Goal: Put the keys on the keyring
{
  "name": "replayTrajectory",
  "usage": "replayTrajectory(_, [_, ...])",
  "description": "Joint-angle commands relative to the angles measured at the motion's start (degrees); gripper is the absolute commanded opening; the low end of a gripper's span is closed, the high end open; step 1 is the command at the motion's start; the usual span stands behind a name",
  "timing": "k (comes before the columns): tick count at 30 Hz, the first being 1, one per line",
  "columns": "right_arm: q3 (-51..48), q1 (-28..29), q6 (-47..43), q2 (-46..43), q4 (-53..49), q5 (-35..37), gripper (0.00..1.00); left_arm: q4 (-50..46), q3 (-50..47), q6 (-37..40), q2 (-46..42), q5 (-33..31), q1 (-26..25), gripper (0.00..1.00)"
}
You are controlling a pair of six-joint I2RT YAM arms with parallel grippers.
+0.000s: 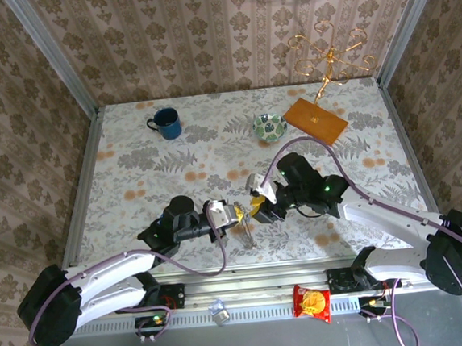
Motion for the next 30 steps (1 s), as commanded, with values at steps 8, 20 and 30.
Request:
replayTrajectory(8, [9.0,3.7,31.2,1.3,-10.6,7.1,0.36,3.6,0.0,-1.4,0.5,-2.5,-0.5,0.00])
replayTrajectory(20, [14.8,5.5,30.4,8.2,-16.4,7.5,0.29,3.3,0.0,-1.4,0.0,-2.7,-0.6,0.00])
replayTrajectory(30, [14.9,5.6,29.7,8.6,-16.0,6.4,0.21,3.4,-0.1,-1.3,-0.1,-2.8,-0.6,0.00])
